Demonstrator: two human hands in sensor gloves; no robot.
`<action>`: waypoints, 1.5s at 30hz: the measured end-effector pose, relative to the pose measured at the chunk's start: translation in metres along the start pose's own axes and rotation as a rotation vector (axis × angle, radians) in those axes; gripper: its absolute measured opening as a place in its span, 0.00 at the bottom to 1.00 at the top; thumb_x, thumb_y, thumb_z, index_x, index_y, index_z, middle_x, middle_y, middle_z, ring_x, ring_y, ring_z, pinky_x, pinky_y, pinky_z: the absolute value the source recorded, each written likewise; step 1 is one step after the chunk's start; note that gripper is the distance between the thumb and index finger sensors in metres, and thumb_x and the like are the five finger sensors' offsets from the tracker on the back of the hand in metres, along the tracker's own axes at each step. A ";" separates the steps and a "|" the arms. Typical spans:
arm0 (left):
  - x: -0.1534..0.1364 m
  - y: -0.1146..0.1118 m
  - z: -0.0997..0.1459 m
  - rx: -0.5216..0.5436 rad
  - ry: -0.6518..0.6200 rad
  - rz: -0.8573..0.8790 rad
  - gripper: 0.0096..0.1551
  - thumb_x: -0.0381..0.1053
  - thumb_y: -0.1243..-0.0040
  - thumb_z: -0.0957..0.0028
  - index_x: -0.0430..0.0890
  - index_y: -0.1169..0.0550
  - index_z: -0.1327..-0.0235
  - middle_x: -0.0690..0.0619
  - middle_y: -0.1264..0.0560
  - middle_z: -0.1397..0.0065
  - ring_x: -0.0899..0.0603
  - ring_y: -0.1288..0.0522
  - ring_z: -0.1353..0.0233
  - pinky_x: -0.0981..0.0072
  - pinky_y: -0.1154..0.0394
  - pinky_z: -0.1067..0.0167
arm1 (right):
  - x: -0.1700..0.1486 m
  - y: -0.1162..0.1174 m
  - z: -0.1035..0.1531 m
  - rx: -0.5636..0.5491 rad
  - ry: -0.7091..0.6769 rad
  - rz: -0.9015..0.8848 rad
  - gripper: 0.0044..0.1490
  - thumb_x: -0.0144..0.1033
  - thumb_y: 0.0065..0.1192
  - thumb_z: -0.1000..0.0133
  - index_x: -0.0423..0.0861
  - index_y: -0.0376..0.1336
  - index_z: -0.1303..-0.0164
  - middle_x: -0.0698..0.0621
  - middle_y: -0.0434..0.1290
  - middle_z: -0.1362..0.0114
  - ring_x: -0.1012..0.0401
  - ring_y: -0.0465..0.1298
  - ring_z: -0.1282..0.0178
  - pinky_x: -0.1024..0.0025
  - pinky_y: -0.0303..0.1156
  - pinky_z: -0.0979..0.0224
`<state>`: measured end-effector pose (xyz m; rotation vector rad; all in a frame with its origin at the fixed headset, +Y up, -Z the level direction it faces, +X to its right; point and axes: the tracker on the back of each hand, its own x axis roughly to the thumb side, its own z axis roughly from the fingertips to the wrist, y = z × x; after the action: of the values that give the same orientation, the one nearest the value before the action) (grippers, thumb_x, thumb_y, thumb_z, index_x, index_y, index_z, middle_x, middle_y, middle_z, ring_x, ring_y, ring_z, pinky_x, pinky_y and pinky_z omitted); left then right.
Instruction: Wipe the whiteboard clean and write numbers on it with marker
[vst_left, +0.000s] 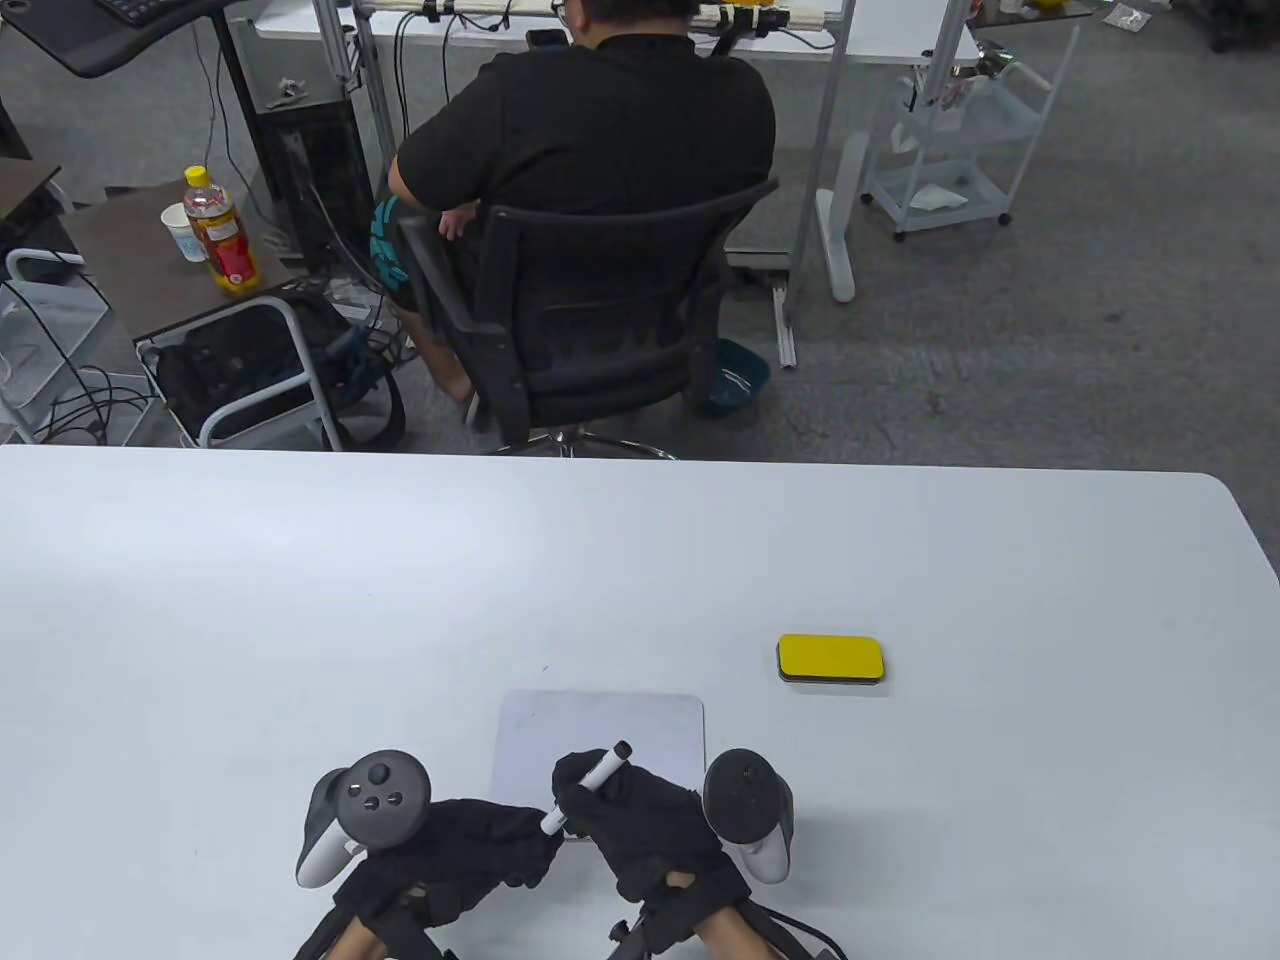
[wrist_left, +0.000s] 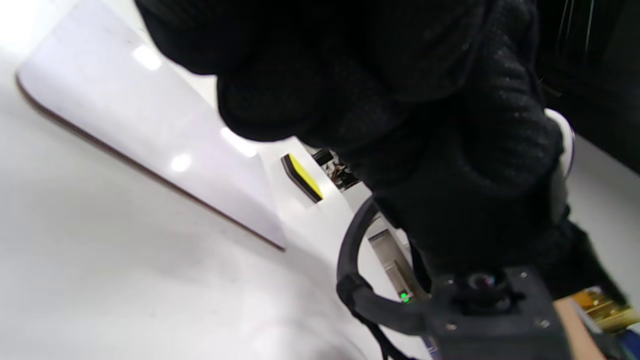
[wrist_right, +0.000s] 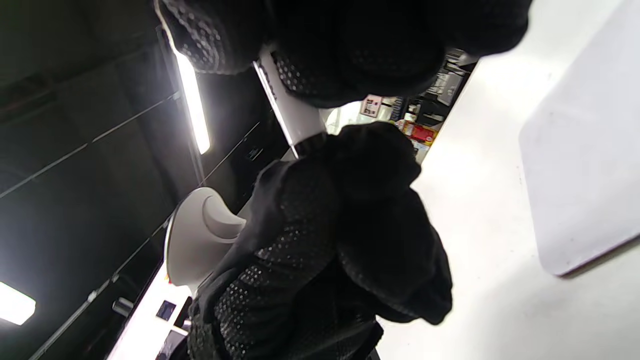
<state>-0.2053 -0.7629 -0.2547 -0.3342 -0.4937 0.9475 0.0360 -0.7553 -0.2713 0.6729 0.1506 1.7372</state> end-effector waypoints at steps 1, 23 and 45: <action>0.000 0.000 0.000 -0.007 0.001 -0.006 0.26 0.62 0.33 0.45 0.52 0.13 0.40 0.58 0.10 0.51 0.51 0.13 0.50 0.65 0.15 0.50 | 0.002 -0.002 -0.002 0.023 -0.036 0.036 0.25 0.45 0.61 0.38 0.47 0.64 0.33 0.43 0.79 0.44 0.54 0.78 0.49 0.55 0.74 0.43; -0.049 0.047 0.021 0.284 0.764 -0.961 0.26 0.65 0.39 0.39 0.59 0.20 0.30 0.56 0.20 0.29 0.44 0.23 0.28 0.53 0.24 0.31 | -0.010 -0.073 0.025 -0.338 0.146 0.150 0.28 0.46 0.59 0.36 0.43 0.62 0.31 0.43 0.78 0.44 0.52 0.77 0.50 0.53 0.73 0.44; -0.073 0.046 0.022 0.157 0.865 -0.834 0.27 0.62 0.41 0.37 0.65 0.29 0.24 0.50 0.38 0.13 0.40 0.33 0.20 0.45 0.33 0.23 | -0.013 -0.064 0.024 -0.287 0.172 0.163 0.28 0.45 0.64 0.37 0.46 0.62 0.30 0.41 0.78 0.39 0.50 0.78 0.45 0.51 0.73 0.42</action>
<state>-0.2844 -0.7976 -0.2770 -0.3196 0.2480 -0.0198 0.1045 -0.7548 -0.2843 0.3328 -0.0373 1.9262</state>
